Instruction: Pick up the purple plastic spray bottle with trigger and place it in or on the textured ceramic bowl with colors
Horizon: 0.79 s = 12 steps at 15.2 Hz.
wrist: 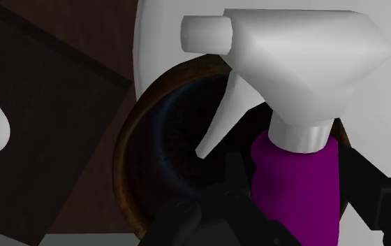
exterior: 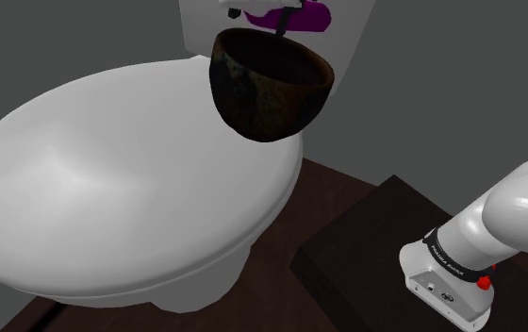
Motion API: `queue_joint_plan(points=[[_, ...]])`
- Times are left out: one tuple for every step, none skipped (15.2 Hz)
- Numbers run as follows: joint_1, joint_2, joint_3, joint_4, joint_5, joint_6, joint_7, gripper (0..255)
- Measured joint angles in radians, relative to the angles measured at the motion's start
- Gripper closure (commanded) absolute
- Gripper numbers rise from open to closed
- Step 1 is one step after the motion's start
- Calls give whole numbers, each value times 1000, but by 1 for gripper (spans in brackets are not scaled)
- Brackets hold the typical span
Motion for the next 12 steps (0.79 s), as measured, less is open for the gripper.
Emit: queue_joint_plan(points=[[1,-1,2,-9,1,9,0,255],[1,-3,1,-15,2,12,-1,255],[1,-3,1,-17,2,15,-2,255],[1,-3,1,-19,2,16,-2,255],[1,-4,1,-20,2,17,-3,255],[1,-4,1,-20,2,17,-3,255],[1,-4,1,-21,2,18,-3,255],[1,-4,1,-21,3,18,-3,0],[1,-4,1,-21,3,18,-3,0],[1,-4,1,-21,3,18,-3,0],[1,-4,1,-21,3,18,-3,0],[1,-4,1,-21,2,18,-3,0]])
